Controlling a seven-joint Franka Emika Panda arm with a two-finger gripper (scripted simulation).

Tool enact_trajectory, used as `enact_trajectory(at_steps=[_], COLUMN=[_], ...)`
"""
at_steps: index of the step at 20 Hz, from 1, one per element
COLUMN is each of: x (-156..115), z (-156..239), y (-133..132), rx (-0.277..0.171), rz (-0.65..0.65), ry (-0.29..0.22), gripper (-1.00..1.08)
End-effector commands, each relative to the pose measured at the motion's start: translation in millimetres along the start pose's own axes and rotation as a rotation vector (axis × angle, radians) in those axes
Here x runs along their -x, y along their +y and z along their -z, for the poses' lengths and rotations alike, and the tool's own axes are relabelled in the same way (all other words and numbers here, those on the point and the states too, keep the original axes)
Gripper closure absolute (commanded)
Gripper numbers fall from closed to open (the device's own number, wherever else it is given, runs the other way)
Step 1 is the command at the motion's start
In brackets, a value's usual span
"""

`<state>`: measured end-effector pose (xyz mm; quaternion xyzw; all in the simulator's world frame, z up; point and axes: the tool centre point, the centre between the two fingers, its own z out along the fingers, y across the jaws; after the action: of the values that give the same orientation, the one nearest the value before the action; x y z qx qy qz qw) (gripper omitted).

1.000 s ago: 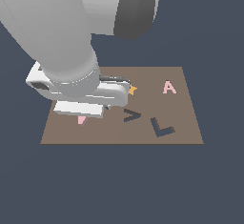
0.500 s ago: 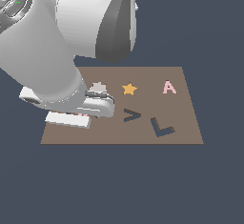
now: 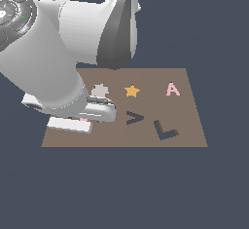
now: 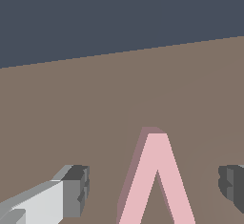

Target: Insert a designated object into the corresponding slot on a board.

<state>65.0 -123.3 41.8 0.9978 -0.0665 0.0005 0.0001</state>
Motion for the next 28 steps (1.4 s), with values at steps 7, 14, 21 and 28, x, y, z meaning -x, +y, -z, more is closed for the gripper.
enact_trajectory(at_steps=[7, 14, 21, 28], x=[0.2, 0.2, -1.3, -7.8], z=[-11.9, -11.9, -11.7, -11.0], y=[0.1, 0.1, -1.9, -10.7], rx=[0.000, 0.000, 0.000, 0.000], rz=[0.000, 0.000, 0.022, 0.128], ry=[-0.001, -0.001, -0.001, -0.001], gripper=[1.08, 1.08, 1.08, 1.08])
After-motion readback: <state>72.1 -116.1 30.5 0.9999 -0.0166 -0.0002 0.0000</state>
